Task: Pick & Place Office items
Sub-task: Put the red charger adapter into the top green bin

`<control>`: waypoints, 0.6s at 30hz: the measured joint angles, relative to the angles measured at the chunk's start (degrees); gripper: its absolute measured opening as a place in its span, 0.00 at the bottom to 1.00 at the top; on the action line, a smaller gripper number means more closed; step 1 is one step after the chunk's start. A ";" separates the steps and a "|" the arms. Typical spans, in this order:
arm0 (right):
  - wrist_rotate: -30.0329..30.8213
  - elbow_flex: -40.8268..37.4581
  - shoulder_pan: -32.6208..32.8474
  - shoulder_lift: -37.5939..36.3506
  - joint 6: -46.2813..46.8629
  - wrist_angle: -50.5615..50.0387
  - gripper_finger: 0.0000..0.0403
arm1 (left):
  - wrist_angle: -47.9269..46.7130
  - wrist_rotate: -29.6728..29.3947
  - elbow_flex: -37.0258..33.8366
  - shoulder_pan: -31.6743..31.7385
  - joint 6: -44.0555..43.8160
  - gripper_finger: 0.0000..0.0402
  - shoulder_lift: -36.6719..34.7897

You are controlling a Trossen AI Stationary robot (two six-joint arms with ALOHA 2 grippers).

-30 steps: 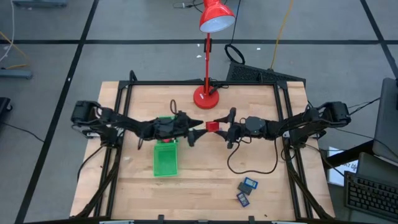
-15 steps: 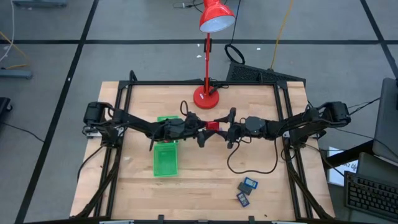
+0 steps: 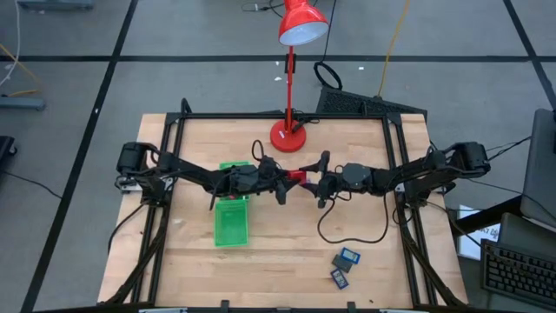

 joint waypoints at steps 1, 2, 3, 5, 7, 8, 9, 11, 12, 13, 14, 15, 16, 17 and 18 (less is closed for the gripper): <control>0.03 0.00 0.01 0.00 -0.12 -0.03 0.54 | 0.00 -0.04 0.00 0.00 -0.21 0.42 0.00; 0.05 0.00 -0.01 0.00 -0.28 -0.02 0.54 | 0.02 -0.11 0.00 0.00 -0.36 0.41 0.00; 0.10 0.00 0.01 0.00 -0.47 -0.01 0.54 | 0.07 -0.19 0.00 0.00 -0.42 0.40 0.00; 0.13 0.00 -0.01 0.00 -0.81 0.01 0.54 | 0.12 -0.21 0.00 0.00 -0.58 0.39 0.00; 0.13 0.00 -0.01 0.00 -0.77 0.01 0.54 | 0.13 -0.16 0.00 0.08 -0.43 0.40 0.00; 0.07 0.00 -0.01 0.00 -0.66 -0.02 0.54 | 0.13 -0.10 0.00 0.09 -0.18 0.41 0.00; 0.06 0.00 -0.01 0.00 -0.46 -0.02 0.55 | 0.12 0.01 0.00 0.11 0.13 0.43 0.00; 0.02 0.00 -0.01 0.00 -0.15 -0.04 0.55 | 0.14 0.21 -0.02 0.11 1.06 0.46 0.00; 0.02 0.00 -0.01 0.00 -0.14 -0.04 0.54 | 0.18 0.25 -0.02 0.11 1.53 0.48 0.00; 0.02 0.00 -0.01 0.00 -0.15 -0.04 0.54 | 0.21 0.27 -0.02 0.11 2.05 0.49 0.00; 0.02 0.00 -0.03 0.00 -0.15 -0.04 0.54 | 0.22 0.30 -0.02 0.11 2.29 0.50 0.00; 0.02 0.00 -0.03 0.00 -0.15 -0.04 0.54 | 0.24 0.31 -0.02 0.09 2.29 0.51 0.00; 0.02 0.00 -0.03 0.00 -0.15 -0.04 0.54 | 0.24 0.31 -0.02 0.09 2.29 0.51 0.00; 0.02 0.00 -0.03 0.00 -0.15 -0.04 0.54 | 0.24 0.31 -0.02 0.09 2.34 0.50 0.00; 0.02 0.00 -0.03 0.00 -0.16 -0.03 0.55 | 0.24 0.28 -0.02 0.09 2.76 0.49 0.00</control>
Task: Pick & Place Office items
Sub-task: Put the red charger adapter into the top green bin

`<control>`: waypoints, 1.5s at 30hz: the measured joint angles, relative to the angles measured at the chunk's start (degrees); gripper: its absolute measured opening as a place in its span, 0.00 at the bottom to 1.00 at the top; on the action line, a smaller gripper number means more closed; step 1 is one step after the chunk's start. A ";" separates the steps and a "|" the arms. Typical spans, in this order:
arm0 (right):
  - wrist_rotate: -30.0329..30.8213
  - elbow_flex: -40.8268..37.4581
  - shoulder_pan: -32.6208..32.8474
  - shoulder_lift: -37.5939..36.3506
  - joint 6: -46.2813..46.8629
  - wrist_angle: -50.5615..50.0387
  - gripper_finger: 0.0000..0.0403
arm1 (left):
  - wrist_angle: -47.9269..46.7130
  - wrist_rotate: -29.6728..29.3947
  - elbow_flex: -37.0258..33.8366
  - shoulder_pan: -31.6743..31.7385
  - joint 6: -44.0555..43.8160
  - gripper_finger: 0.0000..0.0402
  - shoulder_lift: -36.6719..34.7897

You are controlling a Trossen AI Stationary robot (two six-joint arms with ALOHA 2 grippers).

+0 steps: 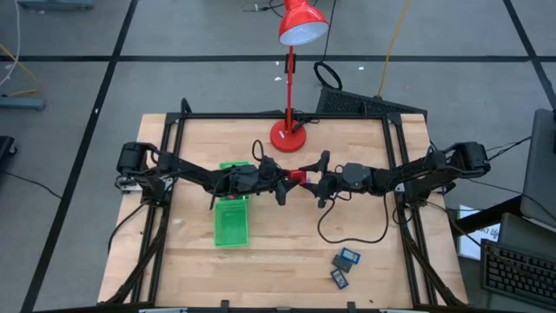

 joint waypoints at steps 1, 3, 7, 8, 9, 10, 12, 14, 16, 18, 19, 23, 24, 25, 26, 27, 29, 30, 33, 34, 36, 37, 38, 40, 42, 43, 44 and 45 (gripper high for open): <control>0.00 0.00 0.00 0.00 -0.01 0.01 0.55 | -0.01 -0.03 0.00 0.02 0.67 0.48 0.00; 0.09 0.00 0.01 0.00 -0.38 0.01 0.55 | 0.00 -0.13 0.00 0.02 0.95 0.43 0.00; 0.36 -0.04 0.02 0.00 -1.31 0.02 0.55 | 0.06 -0.41 -0.04 0.34 -0.61 0.33 0.00; 0.51 -0.04 0.00 0.00 -1.86 0.03 0.55 | 0.12 -0.34 -0.04 0.40 -0.56 0.33 -0.01; 0.56 -0.04 0.00 0.00 -2.27 0.05 0.55 | 0.10 -0.36 -0.04 0.41 -0.49 0.33 -0.10; 0.72 -0.04 0.00 0.00 -2.70 0.10 0.55 | -0.30 -0.34 -0.04 0.41 -0.29 0.33 -0.50; 1.29 0.01 0.02 0.00 -3.18 0.38 0.56 | -2.17 -0.18 -0.03 0.51 1.32 0.33 -1.70; 1.10 0.07 0.02 0.04 -2.84 0.34 0.57 | -5.91 0.14 0.08 0.72 3.67 0.33 -3.76; 0.72 0.11 0.02 0.08 -2.27 0.57 0.58 | -10.22 -0.61 0.11 0.63 5.44 0.34 -6.10; 1.42 0.06 0.03 -0.06 -2.05 0.47 0.58 | -14.00 -2.42 0.06 0.35 6.44 0.34 -8.22; 1.55 -0.17 -0.03 0.02 -2.00 -0.07 0.58 | -15.86 -3.90 0.02 0.02 7.09 0.33 -9.31; 1.54 -0.12 0.00 0.02 -0.38 0.52 0.57 | -21.73 -9.37 0.03 -1.47 8.69 0.30 -12.64; 1.51 -0.09 0.02 0.00 0.10 0.82 0.57 | -23.24 -10.11 -0.06 -1.79 8.70 0.30 -13.25; 1.51 -0.09 0.02 0.02 0.67 0.76 0.57 | -23.99 -10.54 -0.07 -2.05 8.69 0.30 -13.72; 1.53 -0.11 0.00 0.08 1.07 0.69 0.57 | -25.22 -10.95 -0.04 -2.27 8.67 0.30 -14.33; 1.53 -0.11 -0.02 0.09 1.48 0.74 0.57 | -26.85 -11.83 -0.04 -2.51 8.66 0.30 -15.00; 1.62 -0.09 -0.02 0.07 2.05 1.26 0.57 | -29.47 -13.75 -0.03 -2.92 8.41 0.30 -15.93; 1.59 -0.09 -0.02 0.07 2.09 1.23 0.57 | -31.42 -14.67 0.01 -3.07 7.65 0.30 -16.42; 1.65 -0.09 0.00 0.07 2.09 1.20 0.56 | -37.71 -16.72 -0.06 -3.24 4.95 0.31 -17.90; 1.73 -0.09 0.00 0.07 2.09 1.23 0.56 | -39.21 -17.19 -0.09 -3.22 4.22 0.30 -18.46; 1.75 -0.09 0.00 0.07 2.09 1.21 0.56 | -40.36 -18.36 -1.30 -3.20 3.19 0.30 -19.60; 1.75 -0.09 0.00 -0.02 2.32 1.20 0.56 | -39.88 -18.52 -2.15 -3.18 2.89 0.30 -20.20; 1.74 -0.09 0.00 -0.21 2.82 1.15 0.56 | -39.66 -18.53 -3.25 -3.15 2.54 0.30 -21.12; 1.76 -0.08 -0.04 -0.39 3.94 1.30 0.56 | -39.99 -18.61 -5.64 -2.89 1.51 0.30 -23.33; 1.78 -0.09 -0.11 -0.39 3.99 1.21 0.56 | -39.46 -18.45 -8.36 -2.50 0.06 0.30 -25.78; 1.80 -0.09 -0.13 -0.40 4.00 1.20 0.56 | -39.88 -18.43 -10.04 -2.31 -0.85 0.30 -27.33; 1.84 -0.07 -0.13 -0.44 3.99 1.23 0.56 | -40.31 -18.50 -11.69 -2.19 -2.00 0.30 -28.89; 1.84 -0.07 -0.15 -0.46 3.97 1.23 0.56 | -40.15 -18.50 -13.12 -2.12 -3.00 0.30 -30.37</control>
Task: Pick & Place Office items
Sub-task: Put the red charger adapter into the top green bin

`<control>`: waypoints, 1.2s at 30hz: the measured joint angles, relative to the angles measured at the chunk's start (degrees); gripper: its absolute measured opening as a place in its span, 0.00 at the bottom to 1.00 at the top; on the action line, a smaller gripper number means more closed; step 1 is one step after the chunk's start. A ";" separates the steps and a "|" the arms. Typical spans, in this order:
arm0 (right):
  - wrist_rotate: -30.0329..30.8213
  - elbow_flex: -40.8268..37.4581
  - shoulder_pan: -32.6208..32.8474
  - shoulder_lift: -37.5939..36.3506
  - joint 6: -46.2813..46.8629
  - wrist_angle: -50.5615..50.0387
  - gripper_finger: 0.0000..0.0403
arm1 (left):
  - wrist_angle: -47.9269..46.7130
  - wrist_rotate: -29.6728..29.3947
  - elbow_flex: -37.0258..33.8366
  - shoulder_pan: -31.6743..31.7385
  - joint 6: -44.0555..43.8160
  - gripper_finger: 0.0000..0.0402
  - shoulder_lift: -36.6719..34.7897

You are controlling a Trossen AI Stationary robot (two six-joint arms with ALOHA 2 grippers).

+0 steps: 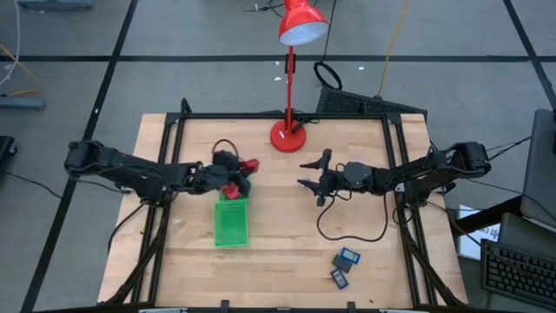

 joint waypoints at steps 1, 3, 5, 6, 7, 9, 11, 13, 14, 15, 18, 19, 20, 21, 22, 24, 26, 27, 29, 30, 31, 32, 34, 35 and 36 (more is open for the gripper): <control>-0.02 0.00 0.00 0.00 -0.14 -0.02 0.55 | 0.30 0.05 -1.47 0.11 -0.94 0.31 -1.55; 0.03 0.00 0.02 0.00 -0.29 -0.03 0.55 | -0.28 0.70 -4.64 0.11 -2.87 0.31 -4.97; 0.04 0.00 0.02 0.00 -0.31 -0.01 0.54 | -0.96 2.70 -7.68 0.17 -4.47 0.30 -8.38; 0.04 0.00 0.02 0.00 -0.31 -0.02 0.54 | -1.26 4.57 -9.18 0.21 -5.19 0.30 -10.13; 0.04 0.00 0.02 0.00 -0.33 0.00 0.54 | -1.16 7.17 -10.58 0.19 -6.02 0.30 -11.45; -0.14 0.00 -0.27 0.00 -0.35 0.06 0.54 | -1.40 11.02 -13.56 0.09 -7.90 0.30 -13.64; -0.19 0.00 -0.64 0.00 -0.06 0.41 0.54 | -1.63 11.31 -15.67 0.00 -10.35 0.30 -14.70; -0.20 0.00 -1.09 0.00 0.83 1.12 0.54 | -1.24 10.78 -17.19 0.27 -12.24 0.31 -14.94; -0.22 0.01 -1.30 0.00 1.33 1.45 0.54 | -1.51 10.86 -17.71 0.53 -12.73 0.31 -14.90; -0.24 0.02 -1.47 0.00 1.73 1.72 0.53 | -1.64 11.03 -18.02 0.77 -13.11 0.31 -14.73; -0.26 0.02 -1.55 0.00 2.36 2.21 0.53 | -0.94 12.37 -18.07 1.49 -13.50 0.31 -13.99; -0.28 0.02 -1.53 0.00 2.33 2.48 0.53 | -0.79 12.65 -18.07 1.69 -13.47 0.31 -13.68; -0.33 0.02 -1.53 0.00 2.34 2.60 0.54 | -0.63 12.90 -18.07 1.76 -13.43 0.30 -13.55; -0.33 0.02 -1.53 0.00 2.34 2.58 0.54 | -0.51 12.95 -18.07 1.75 -13.35 0.30 -13.57; -0.33 0.02 -1.53 0.00 2.34 2.56 0.54 | -0.20 12.98 -18.07 1.73 -13.29 0.31 -13.57; -0.33 0.02 -1.53 0.00 2.35 2.52 0.54 | 0.10 13.10 -18.07 1.73 -13.20 0.32 -13.57; -0.33 0.02 -1.53 0.00 2.47 2.37 0.53 | 0.21 13.18 -18.07 1.73 -13.18 0.34 -13.57; -0.33 0.02 -1.53 0.00 2.47 2.12 0.53 | 0.24 13.43 -18.07 1.73 -13.14 0.34 -13.57; -0.33 0.02 -1.53 0.00 2.49 2.07 0.53 | 0.30 13.86 -18.07 1.73 -13.12 0.34 -13.57; -0.33 0.02 -1.53 0.00 2.49 2.10 0.53 | 0.31 13.92 -18.07 1.73 -13.09 0.35 -13.57; -0.33 0.02 -1.53 0.00 2.49 2.10 0.53 | 0.32 13.92 -18.07 1.73 -13.06 0.35 -13.57; -0.33 0.02 -1.53 0.00 2.50 2.09 0.53 | 0.32 13.90 -18.07 1.73 -13.05 0.35 -13.57; -0.33 0.02 -1.53 0.00 2.50 2.10 0.53 | 0.35 13.72 -18.07 1.73 -13.04 0.35 -13.57; -0.33 0.02 -1.53 0.00 2.51 2.12 0.53 | 0.35 13.67 -18.07 1.73 -13.04 0.35 -13.57; -0.33 0.02 -1.53 0.00 2.51 2.10 0.53 | 0.37 13.64 -18.07 1.73 -13.02 0.35 -13.57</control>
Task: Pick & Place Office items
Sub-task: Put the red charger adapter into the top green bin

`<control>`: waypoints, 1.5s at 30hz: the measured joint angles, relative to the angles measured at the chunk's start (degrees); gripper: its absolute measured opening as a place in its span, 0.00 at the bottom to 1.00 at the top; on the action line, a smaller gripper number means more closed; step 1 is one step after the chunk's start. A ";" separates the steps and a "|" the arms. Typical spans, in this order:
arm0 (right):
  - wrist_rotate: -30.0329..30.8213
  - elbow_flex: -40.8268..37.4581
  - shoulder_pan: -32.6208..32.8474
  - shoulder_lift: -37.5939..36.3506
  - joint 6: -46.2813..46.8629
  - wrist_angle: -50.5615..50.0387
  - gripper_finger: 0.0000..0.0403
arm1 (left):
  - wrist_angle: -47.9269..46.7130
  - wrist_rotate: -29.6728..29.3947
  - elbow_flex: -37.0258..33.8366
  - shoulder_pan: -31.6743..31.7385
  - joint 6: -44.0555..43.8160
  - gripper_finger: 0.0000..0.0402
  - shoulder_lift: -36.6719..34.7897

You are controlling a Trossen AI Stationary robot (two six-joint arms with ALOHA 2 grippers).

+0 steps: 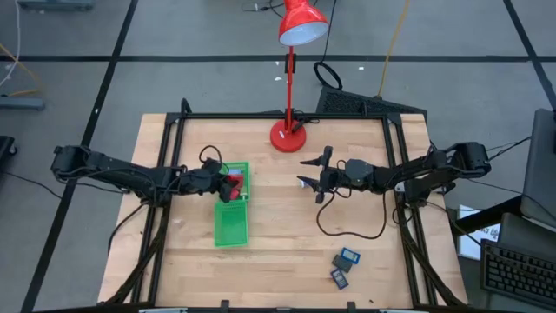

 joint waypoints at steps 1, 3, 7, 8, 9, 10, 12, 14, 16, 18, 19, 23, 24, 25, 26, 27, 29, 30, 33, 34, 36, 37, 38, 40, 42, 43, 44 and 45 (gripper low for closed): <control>0.00 0.00 0.00 0.00 -0.02 0.00 0.53 | 0.00 -0.07 0.00 0.00 0.12 0.35 0.00; 0.00 0.00 0.00 0.00 -0.02 0.02 0.53 | 0.02 -0.13 0.00 0.00 0.71 0.35 0.00; 0.00 0.00 0.00 0.00 -0.02 0.02 0.53 | 0.03 -0.15 0.00 0.00 1.47 0.35 0.00; 0.00 0.00 0.00 0.00 0.00 0.01 0.53 | 0.02 -0.15 0.00 0.00 1.50 0.35 0.00; 0.00 0.00 0.00 0.00 -0.02 0.00 0.53 | 0.02 -0.15 0.00 0.00 1.48 0.35 0.00; 0.00 0.00 0.00 0.00 -0.02 0.00 0.53 | 0.02 -0.15 0.00 0.00 1.48 0.35 0.00; 0.00 0.00 0.00 0.00 0.00 0.00 0.53 | 0.04 -0.15 0.00 0.00 1.48 0.36 0.00; 0.00 0.00 0.00 0.00 -0.01 0.00 0.53 | 0.02 -0.15 0.00 0.00 1.48 0.36 0.00; 0.00 0.00 0.00 0.00 0.00 0.00 0.53 | 0.02 -0.15 0.00 0.00 1.48 0.36 0.00; 0.00 0.00 0.00 0.00 -0.01 0.00 0.53 | 0.03 -0.15 0.00 0.00 1.48 0.38 0.00; 0.00 0.00 0.00 0.00 -0.01 0.00 0.53 | 0.04 -0.16 0.00 0.00 1.48 0.39 0.00; 0.00 0.00 0.00 0.00 -0.02 0.00 0.53 | 0.11 -0.30 0.00 0.00 1.46 0.48 -0.02; 0.00 0.00 0.00 0.00 -0.01 0.00 0.53 | 0.09 -0.30 0.00 0.00 1.46 0.51 0.00; 0.00 0.00 0.00 0.00 -0.02 0.00 0.53 | 0.10 -0.30 0.00 0.00 1.50 0.54 -0.02; 0.00 0.00 0.00 0.00 -0.02 0.00 0.53 | 0.09 -0.30 0.00 0.00 1.59 0.56 -0.01; 0.00 0.00 0.00 0.00 -0.02 0.00 0.53 | 0.10 -0.30 0.00 0.00 1.81 0.59 -0.02; 0.00 0.00 0.00 -0.02 0.00 0.00 0.53 | 0.09 -0.31 0.00 0.00 1.92 0.63 0.00; 0.00 0.00 0.00 -0.02 -0.02 0.00 0.53 | 0.16 -0.37 0.00 0.00 1.94 0.64 -0.02; 0.00 0.00 0.00 -0.02 -0.02 0.00 0.53 | 1.11 -1.79 0.00 0.06 2.71 0.68 -0.04; 0.00 0.00 0.00 -0.02 -0.01 0.00 0.53 | 1.56 -2.35 0.00 0.26 3.25 0.69 -0.18; 0.00 0.00 0.00 -0.02 -0.02 -0.02 0.53 | 1.57 -3.34 0.00 0.98 3.84 0.70 -0.86; 0.00 0.00 0.00 -0.02 0.00 -0.02 0.53 | 1.52 -3.88 0.00 1.42 4.11 0.70 -1.10; 0.00 0.00 0.00 -0.02 0.00 -0.06 0.53 | 1.15 -4.17 0.00 1.86 4.13 0.70 -1.36; -0.01 0.00 0.00 -0.02 0.00 -0.13 0.53 | 0.01 -4.21 0.00 2.60 4.13 0.69 -1.94; 0.00 0.00 0.00 -0.02 0.00 -0.46 0.53 | -1.20 -3.75 0.02 2.91 4.08 0.68 -2.03; 0.00 0.00 0.00 -0.02 -0.01 -0.58 0.53 | -1.97 -3.04 0.02 2.91 3.97 0.67 -1.99; 0.00 0.00 0.00 -0.02 0.00 -0.63 0.53 | -2.27 -1.65 0.02 2.82 3.97 0.67 -1.97; 0.00 0.00 0.00 -0.02 0.00 -0.63 0.53 | -2.11 -0.22 0.02 2.69 4.17 0.66 -1.99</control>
